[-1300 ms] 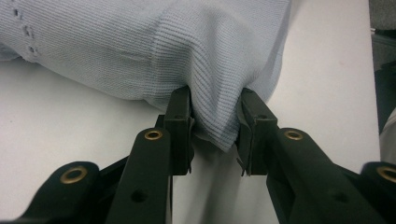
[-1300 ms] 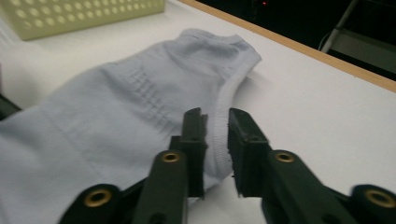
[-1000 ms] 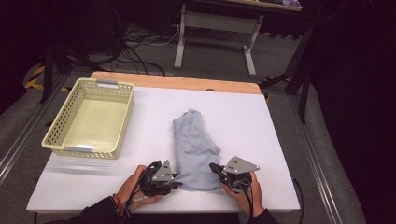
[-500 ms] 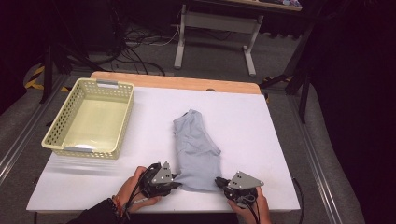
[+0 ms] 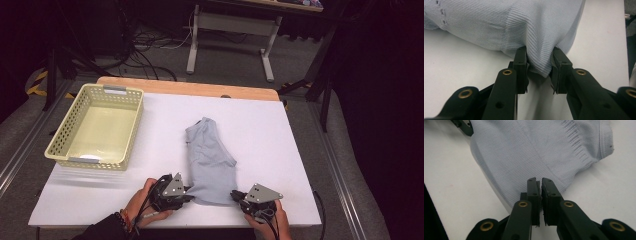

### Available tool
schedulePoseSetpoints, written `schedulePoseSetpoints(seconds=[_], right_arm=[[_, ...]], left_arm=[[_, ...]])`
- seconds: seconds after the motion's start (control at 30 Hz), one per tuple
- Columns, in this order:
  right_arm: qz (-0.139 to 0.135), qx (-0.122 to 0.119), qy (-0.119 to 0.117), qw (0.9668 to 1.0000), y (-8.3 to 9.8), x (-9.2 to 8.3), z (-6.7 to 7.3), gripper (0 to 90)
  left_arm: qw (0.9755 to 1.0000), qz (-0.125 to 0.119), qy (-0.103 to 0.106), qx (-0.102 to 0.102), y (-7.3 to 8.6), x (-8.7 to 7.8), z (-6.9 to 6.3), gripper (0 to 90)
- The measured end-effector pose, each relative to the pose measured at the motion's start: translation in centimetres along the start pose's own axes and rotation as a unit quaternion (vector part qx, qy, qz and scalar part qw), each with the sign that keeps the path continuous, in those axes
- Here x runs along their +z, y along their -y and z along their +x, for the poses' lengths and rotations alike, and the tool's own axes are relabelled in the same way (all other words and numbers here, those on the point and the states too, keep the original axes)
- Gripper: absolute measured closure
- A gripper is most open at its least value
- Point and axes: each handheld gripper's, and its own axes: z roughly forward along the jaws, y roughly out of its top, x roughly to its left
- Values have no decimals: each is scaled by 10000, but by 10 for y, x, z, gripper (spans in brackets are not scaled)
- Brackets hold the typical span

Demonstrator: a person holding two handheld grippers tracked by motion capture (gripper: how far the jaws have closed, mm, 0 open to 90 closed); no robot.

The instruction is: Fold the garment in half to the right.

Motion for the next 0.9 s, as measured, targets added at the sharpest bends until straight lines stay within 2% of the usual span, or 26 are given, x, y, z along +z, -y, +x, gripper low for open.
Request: schedulePoseSetpoints(seconds=[0.17, 0.3, 0.4, 0.5, 0.6, 0.67, 0.73, 0.77, 0.8, 0.87, 0.9], right_arm=[[-6, -10, -2, 10000, 0, 0, 0, 851], [-1, -6, -15, 10000, 0, 0, -1, 850], [-5, -5, -17, 10000, 0, 0, -1, 849], [-3, -5, -9, 10000, 1, -1, 0, 845], [-11, 20, -15, 10000, 1, -1, -1, 828], [-81, 125, -63, 9999, 0, -2, -3, 799], [-216, 269, -107, 9993, 1, -4, -6, 778], [-345, 383, -86, 9986, 0, -6, -8, 748], [-409, 428, -33, 9982, 0, -7, -10, 711], [-582, 529, 97, 9969, -4, -10, -15, 654], [-633, 579, 135, 9962, -6, -10, -17, 624]], left_arm=[[10000, 16, -39, 5, 1, -2, -3, 704], [9999, 60, -71, 45, 8, -13, -6, 699], [9999, -57, -69, -50, 13, -24, -9, 699], [9998, -130, -169, -63, 18, -35, -11, 690], [9989, -297, -300, -180, 19, -45, -9, 677], [9977, -410, -479, -254, 16, -49, -6, 591], [9956, -635, -610, -324, 10, -54, -3, 559], [9948, -707, -636, -365, 7, -55, -2, 509], [9929, -790, -784, -424, 2, -56, -1, 451], [9909, -838, -942, -473, -7, -53, 1, 304], [9901, -883, -966, -499, -10, -52, 2, 275]])
